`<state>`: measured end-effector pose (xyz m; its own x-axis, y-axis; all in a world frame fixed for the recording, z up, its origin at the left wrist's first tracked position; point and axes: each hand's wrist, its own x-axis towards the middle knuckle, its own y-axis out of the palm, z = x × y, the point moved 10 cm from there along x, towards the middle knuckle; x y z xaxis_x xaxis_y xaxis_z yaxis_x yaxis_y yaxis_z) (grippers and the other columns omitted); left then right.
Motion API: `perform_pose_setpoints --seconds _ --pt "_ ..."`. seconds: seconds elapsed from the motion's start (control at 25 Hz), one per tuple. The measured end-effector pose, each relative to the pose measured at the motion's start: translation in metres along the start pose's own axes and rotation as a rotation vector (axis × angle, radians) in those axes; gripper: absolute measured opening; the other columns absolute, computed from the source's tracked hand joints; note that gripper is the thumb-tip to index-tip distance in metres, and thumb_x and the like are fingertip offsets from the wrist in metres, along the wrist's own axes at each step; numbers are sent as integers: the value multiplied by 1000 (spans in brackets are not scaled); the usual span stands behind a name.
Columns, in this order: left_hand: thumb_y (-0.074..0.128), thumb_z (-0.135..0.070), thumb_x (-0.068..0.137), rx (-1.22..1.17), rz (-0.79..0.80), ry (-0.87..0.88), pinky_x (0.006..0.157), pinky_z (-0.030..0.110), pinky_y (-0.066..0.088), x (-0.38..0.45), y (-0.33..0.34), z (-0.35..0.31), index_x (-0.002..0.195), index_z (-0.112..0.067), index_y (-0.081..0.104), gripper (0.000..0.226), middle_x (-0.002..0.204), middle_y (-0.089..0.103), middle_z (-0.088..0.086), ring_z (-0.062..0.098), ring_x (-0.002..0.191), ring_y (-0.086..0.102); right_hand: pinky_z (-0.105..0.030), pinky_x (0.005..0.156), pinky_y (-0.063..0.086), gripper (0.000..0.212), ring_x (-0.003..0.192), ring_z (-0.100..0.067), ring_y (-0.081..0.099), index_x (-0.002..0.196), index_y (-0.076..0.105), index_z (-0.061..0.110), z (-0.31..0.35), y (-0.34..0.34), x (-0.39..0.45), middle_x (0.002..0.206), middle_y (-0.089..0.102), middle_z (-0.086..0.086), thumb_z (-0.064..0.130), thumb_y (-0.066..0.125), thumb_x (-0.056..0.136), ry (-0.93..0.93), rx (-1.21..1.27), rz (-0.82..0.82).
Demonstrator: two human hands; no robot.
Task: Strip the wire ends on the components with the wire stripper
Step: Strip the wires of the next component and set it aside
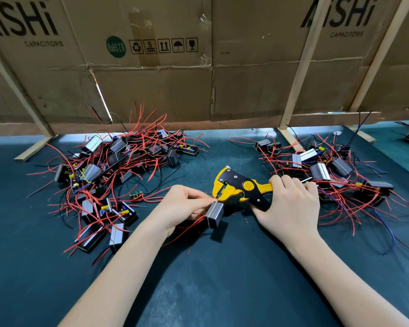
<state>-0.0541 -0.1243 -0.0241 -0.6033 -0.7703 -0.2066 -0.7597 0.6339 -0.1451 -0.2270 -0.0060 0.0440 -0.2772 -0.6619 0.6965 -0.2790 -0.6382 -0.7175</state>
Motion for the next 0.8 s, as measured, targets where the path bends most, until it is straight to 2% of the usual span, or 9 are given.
perform_pose_setpoints --seconds 0.24,0.44,0.6,0.8 --pt "71 -12 88 10 22 11 46 11 33 -1 1 -2 72 -15 80 19 50 43 -1 8 45 33 -38 68 32 50 62 -29 59 71 56 11 0 2 -1 64 58 -5 49 84 54 4 29 32" --pt "73 -15 85 -12 53 12 53 11 42 -3 4 -5 74 -15 80 13 68 59 8 10 54 45 -37 68 33 50 62 -29 60 69 55 12 -1 3 0 63 58 -4 48 85 53 9 44 49" --pt "74 -13 83 -56 87 -1 57 12 49 -3 6 -6 79 -10 79 7 61 64 -1 4 53 55 -36 66 34 49 60 -29 59 67 55 11 -1 0 0 61 57 -4 47 85 53 9 50 32" --pt "73 -11 84 -39 73 -4 54 11 43 -4 5 -5 73 -13 80 13 60 57 2 7 51 46 -37 66 27 49 59 -29 58 67 54 11 0 -3 1 61 56 -5 47 84 54 -11 31 4"
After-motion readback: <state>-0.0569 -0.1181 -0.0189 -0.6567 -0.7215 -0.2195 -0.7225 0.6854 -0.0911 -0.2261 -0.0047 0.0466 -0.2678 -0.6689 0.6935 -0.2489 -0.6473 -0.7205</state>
